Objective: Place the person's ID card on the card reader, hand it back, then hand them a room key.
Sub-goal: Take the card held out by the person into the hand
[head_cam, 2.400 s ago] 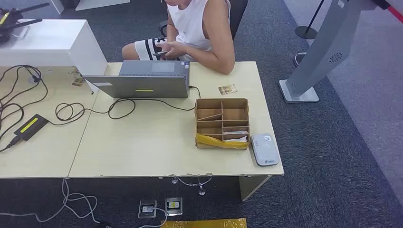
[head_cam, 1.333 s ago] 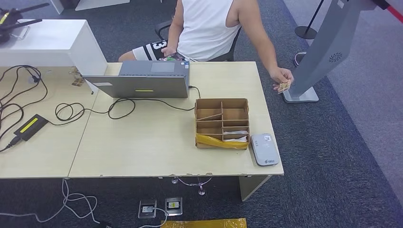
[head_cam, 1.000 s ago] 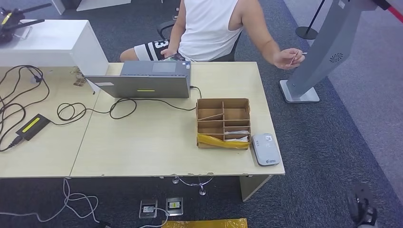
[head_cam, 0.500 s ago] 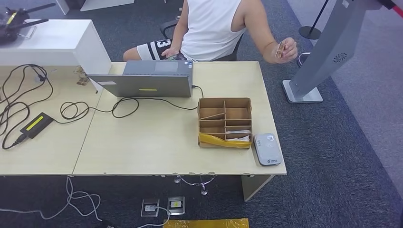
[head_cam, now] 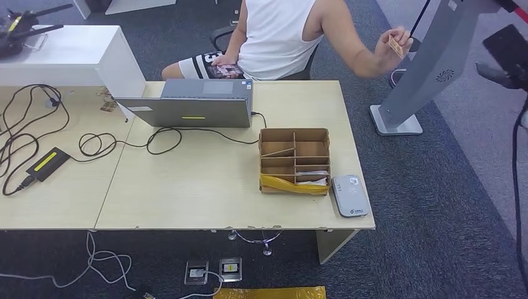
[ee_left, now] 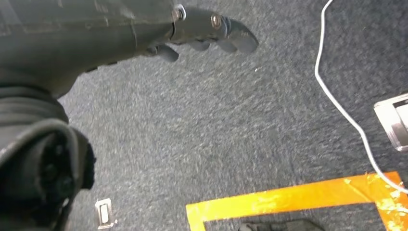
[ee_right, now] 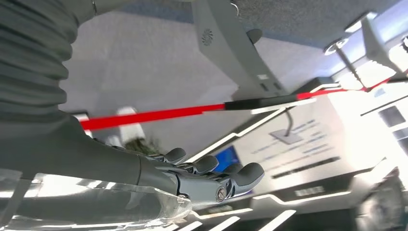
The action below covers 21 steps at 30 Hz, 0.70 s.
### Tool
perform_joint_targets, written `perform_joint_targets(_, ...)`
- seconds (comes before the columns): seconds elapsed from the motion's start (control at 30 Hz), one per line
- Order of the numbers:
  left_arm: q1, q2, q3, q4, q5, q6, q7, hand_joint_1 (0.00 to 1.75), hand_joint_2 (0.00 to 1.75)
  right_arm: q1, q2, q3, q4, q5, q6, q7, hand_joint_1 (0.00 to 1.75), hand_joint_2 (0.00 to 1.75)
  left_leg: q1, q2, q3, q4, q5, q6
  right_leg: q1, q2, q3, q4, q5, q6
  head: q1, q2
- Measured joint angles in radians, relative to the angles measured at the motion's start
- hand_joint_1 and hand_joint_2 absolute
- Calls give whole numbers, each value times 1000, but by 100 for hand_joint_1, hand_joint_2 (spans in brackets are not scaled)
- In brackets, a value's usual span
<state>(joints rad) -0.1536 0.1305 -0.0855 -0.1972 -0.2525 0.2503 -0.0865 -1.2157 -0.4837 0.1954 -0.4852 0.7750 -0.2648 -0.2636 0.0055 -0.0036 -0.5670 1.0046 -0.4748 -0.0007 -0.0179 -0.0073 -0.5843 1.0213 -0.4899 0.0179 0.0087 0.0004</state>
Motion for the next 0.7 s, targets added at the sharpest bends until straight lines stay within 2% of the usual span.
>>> perform_joint_targets(0.17, -11, -1, -14, 0, 0, -7, 8, 0, 0, -25, 66, 144, 8, 61, -30, -8, 0, 175, 1, -1, 0, 0, 1, -1, 1, -1, 0, 0, 0, 0, 0, 0)
perform_joint_targets(0.27, -14, -2, -19, 0, 0, -8, 13, 0, 0, -28, 94, 197, 14, 72, -41, -4, 0, 175, 1, -1, 0, 0, 1, -2, 1, -1, -1, 0, 0, 0, 0, 0)
perform_joint_targets(0.7, -14, -3, -19, 0, 0, -2, 15, 0, 0, -27, 145, 274, 44, 63, -56, -1, 0, 175, 1, -1, 0, 0, 1, -2, 1, 0, -1, 0, 0, 0, 0, 0)
